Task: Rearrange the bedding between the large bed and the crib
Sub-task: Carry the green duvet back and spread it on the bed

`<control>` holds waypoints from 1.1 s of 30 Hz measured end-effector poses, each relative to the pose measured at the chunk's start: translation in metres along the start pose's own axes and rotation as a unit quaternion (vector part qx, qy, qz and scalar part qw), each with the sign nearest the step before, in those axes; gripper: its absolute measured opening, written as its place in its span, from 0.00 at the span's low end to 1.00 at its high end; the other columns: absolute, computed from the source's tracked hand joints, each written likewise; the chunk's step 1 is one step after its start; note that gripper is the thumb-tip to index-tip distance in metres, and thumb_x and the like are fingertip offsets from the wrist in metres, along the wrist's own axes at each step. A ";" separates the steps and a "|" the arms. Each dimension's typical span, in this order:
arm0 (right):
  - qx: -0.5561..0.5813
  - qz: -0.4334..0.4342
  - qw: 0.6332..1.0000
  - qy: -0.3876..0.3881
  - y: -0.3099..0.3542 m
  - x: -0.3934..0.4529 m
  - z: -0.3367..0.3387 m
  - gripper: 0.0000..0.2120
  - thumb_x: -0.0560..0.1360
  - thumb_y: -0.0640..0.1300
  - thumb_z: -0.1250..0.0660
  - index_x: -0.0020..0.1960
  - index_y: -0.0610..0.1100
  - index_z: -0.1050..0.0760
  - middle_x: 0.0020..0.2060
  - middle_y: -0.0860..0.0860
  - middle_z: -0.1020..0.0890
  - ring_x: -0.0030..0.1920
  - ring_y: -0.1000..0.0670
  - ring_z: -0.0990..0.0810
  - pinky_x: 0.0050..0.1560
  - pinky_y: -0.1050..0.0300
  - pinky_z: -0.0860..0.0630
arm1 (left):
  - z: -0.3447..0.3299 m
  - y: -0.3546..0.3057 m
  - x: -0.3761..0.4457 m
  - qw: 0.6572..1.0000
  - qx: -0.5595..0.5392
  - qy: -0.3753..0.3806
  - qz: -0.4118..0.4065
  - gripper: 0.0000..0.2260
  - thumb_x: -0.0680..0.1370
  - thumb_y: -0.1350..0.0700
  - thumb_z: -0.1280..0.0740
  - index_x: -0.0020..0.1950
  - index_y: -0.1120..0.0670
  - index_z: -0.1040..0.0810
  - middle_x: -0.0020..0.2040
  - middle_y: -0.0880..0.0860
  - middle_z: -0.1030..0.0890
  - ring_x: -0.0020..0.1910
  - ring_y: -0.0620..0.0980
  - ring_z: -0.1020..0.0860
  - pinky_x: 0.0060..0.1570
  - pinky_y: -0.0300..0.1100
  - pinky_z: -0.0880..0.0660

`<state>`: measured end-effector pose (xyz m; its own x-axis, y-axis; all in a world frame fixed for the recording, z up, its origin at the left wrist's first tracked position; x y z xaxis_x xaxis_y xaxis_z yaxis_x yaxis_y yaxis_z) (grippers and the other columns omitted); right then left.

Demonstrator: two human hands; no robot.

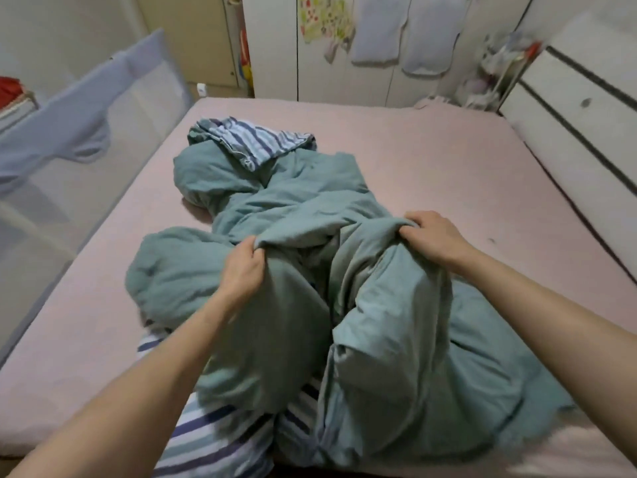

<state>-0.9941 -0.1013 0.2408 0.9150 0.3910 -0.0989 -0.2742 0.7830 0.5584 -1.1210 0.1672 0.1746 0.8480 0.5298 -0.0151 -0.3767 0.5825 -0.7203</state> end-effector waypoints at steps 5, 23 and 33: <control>-0.045 0.178 0.971 0.154 0.028 -0.027 -0.014 0.54 0.63 0.62 0.25 0.77 0.53 0.54 0.75 0.54 0.44 0.75 0.54 0.47 0.75 0.55 0.49 | 0.007 -0.095 -0.028 0.957 -0.272 0.096 -0.005 0.12 0.81 0.59 0.42 0.44 0.52 0.20 0.43 0.43 0.20 0.44 0.41 0.23 0.47 0.32 0.29; -0.107 0.029 0.968 0.227 0.043 0.006 -0.125 0.24 0.75 0.38 0.39 0.71 0.40 0.36 0.67 0.41 0.28 0.66 0.44 0.28 0.60 0.58 0.32 | 0.105 0.080 0.002 0.935 0.268 0.206 0.109 0.13 0.79 0.50 0.35 0.55 0.58 0.20 0.54 0.57 0.19 0.52 0.54 0.23 0.50 0.41 0.30; -0.160 0.152 0.940 0.259 0.206 0.101 -0.251 0.21 0.77 0.44 0.38 0.68 0.39 0.34 0.67 0.41 0.28 0.66 0.43 0.29 0.63 0.56 0.33 | 0.130 0.201 0.079 0.961 0.129 0.121 0.212 0.28 0.77 0.49 0.33 0.72 0.61 0.36 0.69 0.61 0.30 0.67 0.58 0.29 0.61 0.43 0.33</control>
<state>-1.0324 0.2207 0.1386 0.5357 0.7387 -0.4090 -0.6506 0.6699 0.3577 -1.1780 0.4063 0.1191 0.6485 0.6124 -0.4521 -0.7605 0.4964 -0.4186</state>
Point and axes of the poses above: each hand's wrist, its own x-axis towards the middle knuckle, its own z-axis out of the back of the hand, y = z × x, the point moved 2 cm from there along x, towards the middle knuckle
